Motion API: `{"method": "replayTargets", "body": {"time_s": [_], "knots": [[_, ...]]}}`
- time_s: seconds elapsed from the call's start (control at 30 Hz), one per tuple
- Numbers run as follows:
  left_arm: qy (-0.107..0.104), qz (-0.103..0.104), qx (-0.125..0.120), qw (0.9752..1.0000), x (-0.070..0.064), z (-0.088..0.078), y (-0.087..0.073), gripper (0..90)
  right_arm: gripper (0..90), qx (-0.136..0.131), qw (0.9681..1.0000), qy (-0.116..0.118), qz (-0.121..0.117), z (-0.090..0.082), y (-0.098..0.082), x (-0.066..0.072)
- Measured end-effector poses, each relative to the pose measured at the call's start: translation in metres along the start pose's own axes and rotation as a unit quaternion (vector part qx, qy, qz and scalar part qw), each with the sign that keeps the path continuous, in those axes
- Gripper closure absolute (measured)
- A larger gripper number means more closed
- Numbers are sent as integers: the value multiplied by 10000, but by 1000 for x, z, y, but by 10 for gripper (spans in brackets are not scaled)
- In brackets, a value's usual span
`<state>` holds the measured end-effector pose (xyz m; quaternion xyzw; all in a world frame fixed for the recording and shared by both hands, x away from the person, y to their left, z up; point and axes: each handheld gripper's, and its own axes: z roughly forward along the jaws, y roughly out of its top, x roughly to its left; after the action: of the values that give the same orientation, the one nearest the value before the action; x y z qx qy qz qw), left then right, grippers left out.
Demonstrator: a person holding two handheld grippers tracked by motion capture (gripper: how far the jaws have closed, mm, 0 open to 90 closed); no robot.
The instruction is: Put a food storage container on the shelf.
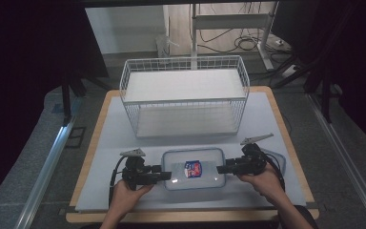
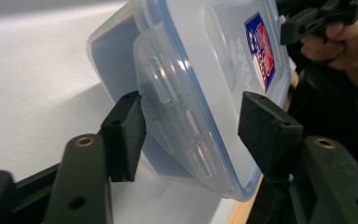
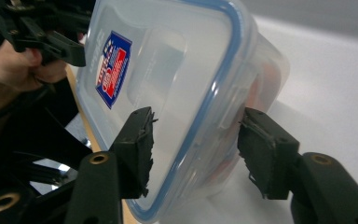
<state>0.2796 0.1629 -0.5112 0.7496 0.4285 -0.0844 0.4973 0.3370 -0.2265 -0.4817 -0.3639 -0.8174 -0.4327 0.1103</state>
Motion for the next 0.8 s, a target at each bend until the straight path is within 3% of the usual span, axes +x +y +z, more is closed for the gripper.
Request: {"method": "replayTargets", "body": {"time_s": [0.2, 0.5, 0.63, 0.8], "knots": [[-52, -298, -180, 9994, -1, -2, -5, 467, 509, -71, 9996, 176, 217, -3, -3, -4], [-132, -480, -252, 9984, -1, -4, -6, 498, 528, -154, 9994, 183, 269, -5, -7, -1], [-192, -585, -255, 9978, 2, -3, -4, 504, 536, -350, 9980, 213, 478, -4, -11, -2], [-91, -574, -324, 9978, 2, -6, 0, 510, 556, -487, 9975, 218, 463, -5, -12, 1]]}}
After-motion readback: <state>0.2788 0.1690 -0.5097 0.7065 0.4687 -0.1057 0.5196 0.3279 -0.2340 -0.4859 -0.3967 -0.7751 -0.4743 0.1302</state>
